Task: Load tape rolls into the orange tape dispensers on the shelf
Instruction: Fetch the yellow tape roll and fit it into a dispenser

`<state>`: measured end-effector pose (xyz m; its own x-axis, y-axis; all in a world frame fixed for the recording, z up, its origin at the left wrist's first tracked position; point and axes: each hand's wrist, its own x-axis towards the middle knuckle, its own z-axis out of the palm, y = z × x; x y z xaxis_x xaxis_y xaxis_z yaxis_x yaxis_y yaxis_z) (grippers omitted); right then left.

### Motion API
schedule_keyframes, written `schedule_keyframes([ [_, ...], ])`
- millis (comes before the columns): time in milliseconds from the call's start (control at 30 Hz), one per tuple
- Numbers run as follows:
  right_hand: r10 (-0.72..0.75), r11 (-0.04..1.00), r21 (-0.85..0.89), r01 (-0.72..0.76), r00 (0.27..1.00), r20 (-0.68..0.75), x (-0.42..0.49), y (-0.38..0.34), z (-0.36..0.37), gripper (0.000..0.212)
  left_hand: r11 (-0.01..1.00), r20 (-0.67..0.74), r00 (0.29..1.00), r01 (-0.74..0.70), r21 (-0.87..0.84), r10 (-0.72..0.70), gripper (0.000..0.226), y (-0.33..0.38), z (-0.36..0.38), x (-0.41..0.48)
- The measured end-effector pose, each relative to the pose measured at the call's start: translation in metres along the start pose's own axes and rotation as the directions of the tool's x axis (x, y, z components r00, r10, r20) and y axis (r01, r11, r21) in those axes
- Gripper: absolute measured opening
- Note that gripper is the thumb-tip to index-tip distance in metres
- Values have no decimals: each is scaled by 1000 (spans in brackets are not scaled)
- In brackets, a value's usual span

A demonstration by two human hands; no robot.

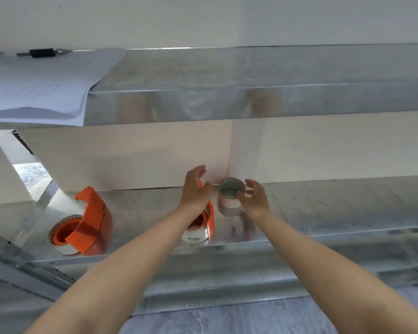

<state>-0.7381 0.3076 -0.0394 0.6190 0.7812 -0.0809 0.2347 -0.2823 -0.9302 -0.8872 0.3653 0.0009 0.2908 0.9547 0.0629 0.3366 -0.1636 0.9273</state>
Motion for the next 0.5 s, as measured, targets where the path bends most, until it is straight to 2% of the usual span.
schedule_keyframes([
  [67,39,996,-76,-35,998,43,15,9,-14,68,991,179,979,113,-68,-99,59,10,35,6],
  [133,60,994,-98,-46,989,138,23,20,-19,80,970,243,942,244,-17,-232,66,6,69,10],
  [200,70,995,-92,-49,968,242,28,30,-18,91,948,194,928,315,42,-317,71,-1,94,15],
  [300,139,978,-193,-78,935,326,33,40,-9,106,924,104,931,324,202,-350,83,-8,113,24],
  [400,134,972,-226,-66,944,301,32,48,-1,109,893,-13,922,379,241,-387,93,-15,114,29],
  [500,116,986,-146,-76,951,287,30,46,1,107,860,-17,883,461,218,-469,104,-25,108,34],
])
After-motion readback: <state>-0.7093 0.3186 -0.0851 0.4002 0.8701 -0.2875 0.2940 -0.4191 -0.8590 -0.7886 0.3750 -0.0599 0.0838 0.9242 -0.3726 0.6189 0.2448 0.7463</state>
